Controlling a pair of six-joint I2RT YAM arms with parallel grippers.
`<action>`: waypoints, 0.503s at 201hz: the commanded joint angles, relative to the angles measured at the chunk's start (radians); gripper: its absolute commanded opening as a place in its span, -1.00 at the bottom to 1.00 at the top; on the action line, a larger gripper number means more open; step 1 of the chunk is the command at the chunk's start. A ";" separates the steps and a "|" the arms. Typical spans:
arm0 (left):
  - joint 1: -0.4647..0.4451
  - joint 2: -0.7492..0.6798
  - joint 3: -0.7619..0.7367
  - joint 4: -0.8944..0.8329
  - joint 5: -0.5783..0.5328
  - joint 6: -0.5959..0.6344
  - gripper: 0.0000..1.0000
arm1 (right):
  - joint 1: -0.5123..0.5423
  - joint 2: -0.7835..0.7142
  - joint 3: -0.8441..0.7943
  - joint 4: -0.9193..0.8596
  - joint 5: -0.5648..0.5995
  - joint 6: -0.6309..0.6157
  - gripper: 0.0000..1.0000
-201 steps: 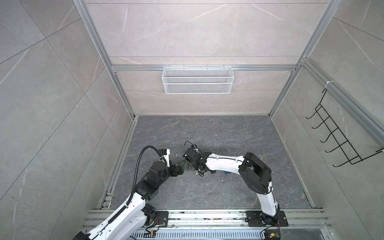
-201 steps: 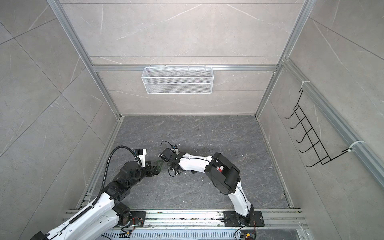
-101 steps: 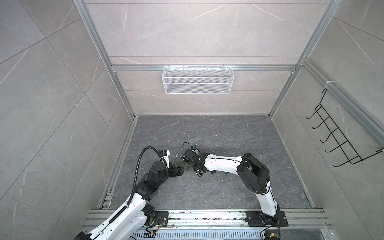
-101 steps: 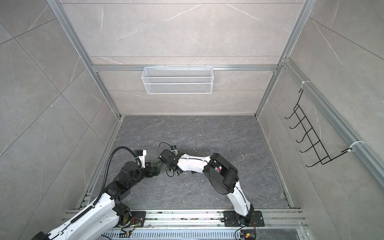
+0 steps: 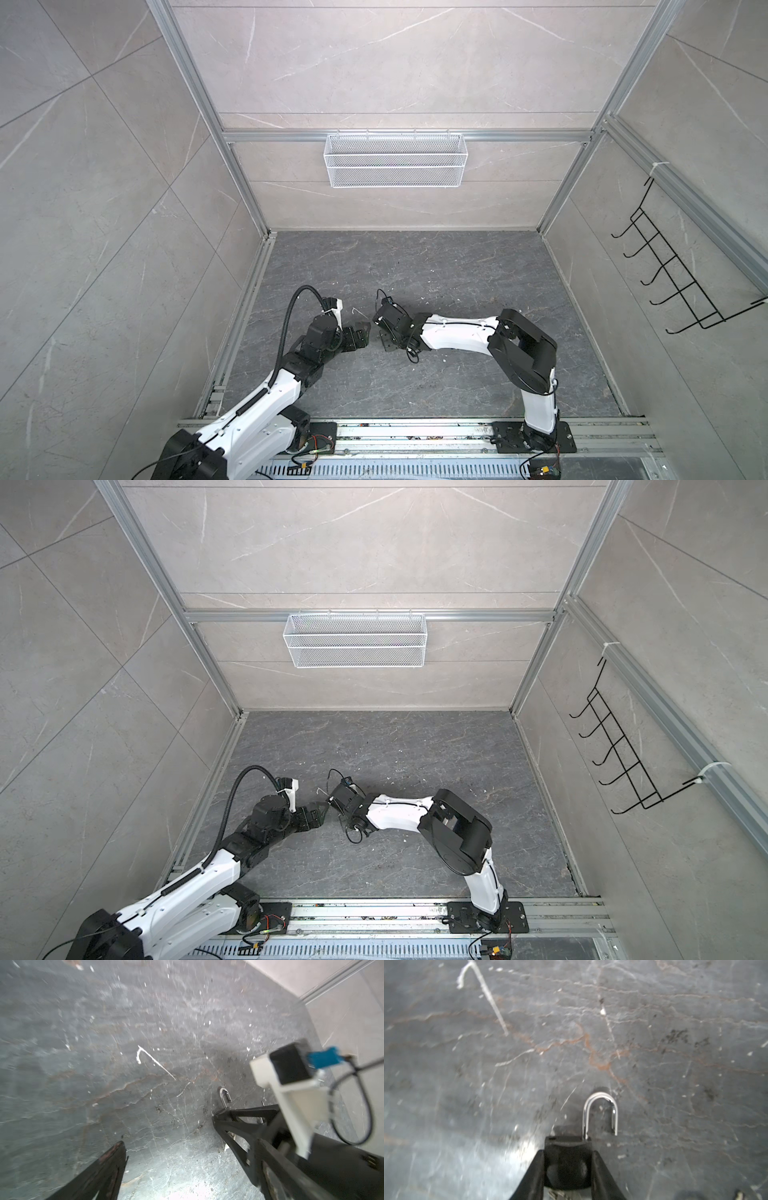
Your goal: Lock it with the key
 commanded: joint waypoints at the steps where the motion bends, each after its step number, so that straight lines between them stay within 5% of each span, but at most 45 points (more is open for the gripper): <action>1: 0.004 0.082 0.087 0.040 0.107 0.015 0.93 | -0.003 -0.112 -0.081 0.140 -0.052 -0.143 -1.00; 45: 0.003 0.225 0.146 0.110 0.287 0.024 0.86 | -0.004 -0.274 -0.247 0.267 -0.086 -0.269 -1.00; 101: 0.001 0.353 0.170 0.236 0.449 -0.044 0.62 | -0.004 -0.328 -0.281 0.294 -0.139 -0.275 -1.00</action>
